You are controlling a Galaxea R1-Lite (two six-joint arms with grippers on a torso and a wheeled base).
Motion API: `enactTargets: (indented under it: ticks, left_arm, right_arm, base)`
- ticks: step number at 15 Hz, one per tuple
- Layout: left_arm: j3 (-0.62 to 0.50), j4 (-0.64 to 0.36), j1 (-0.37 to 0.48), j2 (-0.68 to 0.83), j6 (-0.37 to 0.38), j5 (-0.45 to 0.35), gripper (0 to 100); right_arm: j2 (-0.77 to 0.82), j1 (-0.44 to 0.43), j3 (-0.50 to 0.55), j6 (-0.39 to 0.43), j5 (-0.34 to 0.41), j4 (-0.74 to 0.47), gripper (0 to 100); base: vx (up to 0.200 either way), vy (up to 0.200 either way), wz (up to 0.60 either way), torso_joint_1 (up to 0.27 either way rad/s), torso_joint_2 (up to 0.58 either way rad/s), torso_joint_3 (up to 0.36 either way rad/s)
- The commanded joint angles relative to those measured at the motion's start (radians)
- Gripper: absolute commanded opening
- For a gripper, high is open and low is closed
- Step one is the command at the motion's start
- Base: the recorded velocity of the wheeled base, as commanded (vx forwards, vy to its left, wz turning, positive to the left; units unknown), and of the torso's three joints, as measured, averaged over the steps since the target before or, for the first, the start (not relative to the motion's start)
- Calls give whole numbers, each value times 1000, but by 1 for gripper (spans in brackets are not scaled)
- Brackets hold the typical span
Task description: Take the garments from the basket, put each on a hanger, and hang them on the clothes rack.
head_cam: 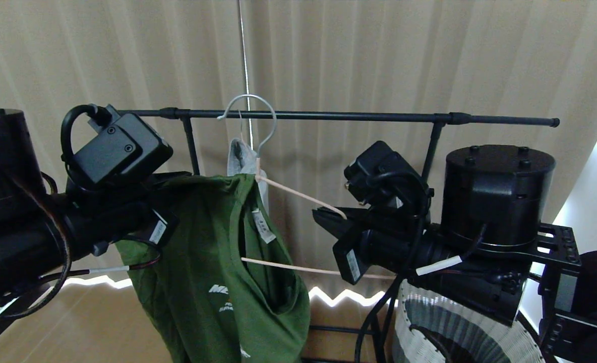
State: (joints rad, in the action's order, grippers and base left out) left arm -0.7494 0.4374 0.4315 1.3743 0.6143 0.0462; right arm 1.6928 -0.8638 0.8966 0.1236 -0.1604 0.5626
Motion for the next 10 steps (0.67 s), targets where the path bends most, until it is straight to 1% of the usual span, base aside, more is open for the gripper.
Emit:
enactTargets:
  ticks: [1,9,10]
  left_arm:
    - [2,3,-2,-3,-2,4,0]
    - [31,4,-5,-24,-7,11,0]
    - [33,4,-7,-27,-8,14,0]
  right_arm:
    - [-5,0,-4,1,-2,-1,0]
    - [-13,2,-15,5,-4,-6,0]
    - [-13,2,-16,5,-7,-4,100]
  base:
    - [0,0,0,0,0,0]
    - [0,0,0,0,0,0]
    - [0,0,0,0,0,0]
